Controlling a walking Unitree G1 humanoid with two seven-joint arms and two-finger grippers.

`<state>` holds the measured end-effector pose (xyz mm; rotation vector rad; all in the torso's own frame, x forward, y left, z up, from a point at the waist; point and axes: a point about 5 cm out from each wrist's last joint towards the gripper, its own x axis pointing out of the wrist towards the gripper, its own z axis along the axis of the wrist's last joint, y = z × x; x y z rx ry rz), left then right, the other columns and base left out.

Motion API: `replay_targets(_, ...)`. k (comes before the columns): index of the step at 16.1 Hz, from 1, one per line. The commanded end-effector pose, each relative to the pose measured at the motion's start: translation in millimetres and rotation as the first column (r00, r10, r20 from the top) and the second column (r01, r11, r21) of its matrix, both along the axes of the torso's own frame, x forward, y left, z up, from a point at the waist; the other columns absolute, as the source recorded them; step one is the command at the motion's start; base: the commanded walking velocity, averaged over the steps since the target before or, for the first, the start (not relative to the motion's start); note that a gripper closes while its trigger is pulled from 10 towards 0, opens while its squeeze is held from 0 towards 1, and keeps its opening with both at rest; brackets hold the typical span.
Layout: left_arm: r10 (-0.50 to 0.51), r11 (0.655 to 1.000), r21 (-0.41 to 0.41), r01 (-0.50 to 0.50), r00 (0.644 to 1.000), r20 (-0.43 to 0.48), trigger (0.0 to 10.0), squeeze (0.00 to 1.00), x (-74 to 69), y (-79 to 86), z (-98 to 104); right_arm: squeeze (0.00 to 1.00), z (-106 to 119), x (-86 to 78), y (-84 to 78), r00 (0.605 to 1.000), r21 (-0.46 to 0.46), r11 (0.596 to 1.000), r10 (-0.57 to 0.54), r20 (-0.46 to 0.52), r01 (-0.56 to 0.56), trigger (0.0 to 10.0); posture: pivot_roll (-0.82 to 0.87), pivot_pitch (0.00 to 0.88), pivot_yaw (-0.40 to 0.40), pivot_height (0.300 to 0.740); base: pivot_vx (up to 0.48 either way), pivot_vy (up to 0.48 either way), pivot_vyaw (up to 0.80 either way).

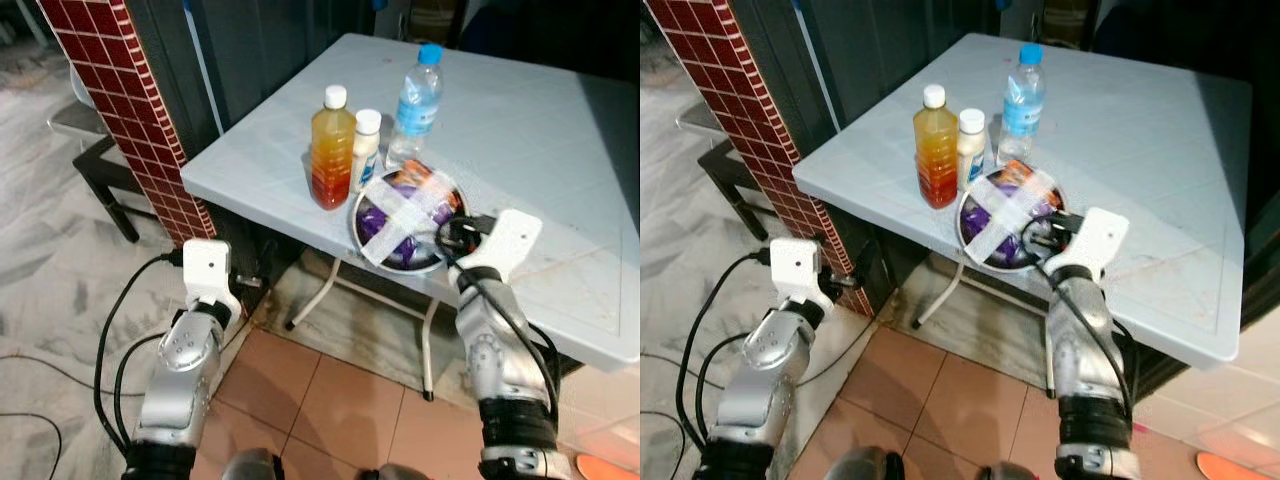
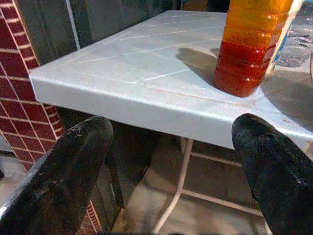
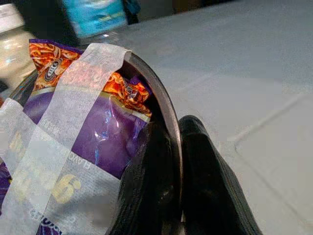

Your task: Restocking fridge

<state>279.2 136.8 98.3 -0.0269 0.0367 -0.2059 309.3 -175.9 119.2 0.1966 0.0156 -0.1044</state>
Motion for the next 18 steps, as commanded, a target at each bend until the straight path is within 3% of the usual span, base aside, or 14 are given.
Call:
replay_targets(1, 0.001, 1.0, 0.029, -0.001, 1.0, 0.0, 10.0, 0.0, 2.2, 1.8, 1, 0.0, -12, -3.2, 2.9, 0.998, -0.047, 0.999, 0.016, -0.066, -0.02, 10.0, 0.04, 0.044, 0.063, 0.74, 0.0, 0.0, 0.0)
replay_targets(4, 0.046, 0.999, 0.017, -0.046, 0.998, -0.033, 10.0, 0.0, -4.4, 1.5, -7, 0.0, -22, -18.4, 3.0, 0.992, 0.014, 0.999, 0.036, -0.124, -0.035, 10.0, 0.03, 0.044, 0.041, 0.74, 0.0, 0.0, 0.0)
replay_targets(7, 0.069, 0.997, -0.017, -0.07, 0.996, -0.053, 10.0, 0.0, -4.5, 5.6, -9, 0.0, -22, -25.9, 11.6, 0.994, 0.049, 0.997, 0.062, -0.094, -0.058, 10.0, 0.02, 0.026, 0.044, 0.74, 0.0, 0.0, 0.0)
replay_targets(11, 0.063, 0.998, -0.007, -0.063, 0.997, -0.051, 10.0, 0.0, -2.4, 1.6, -10, 0.0, -16, -24.3, 20.7, 0.991, 0.073, 0.991, 0.115, -0.072, -0.109, 10.0, 0.01, 0.023, 0.054, 0.74, 0.0, 0.0, 0.0)
replay_targets(18, 0.048, 0.999, -0.007, -0.049, 0.998, -0.051, 10.0, 0.0, -0.4, -2.9, -10, 0.0, -11, -12.0, 21.7, 0.991, 0.08, 0.99, 0.123, -0.052, -0.119, 10.0, 0.02, 0.023, 0.051, 0.74, 0.0, 0.0, 0.0)
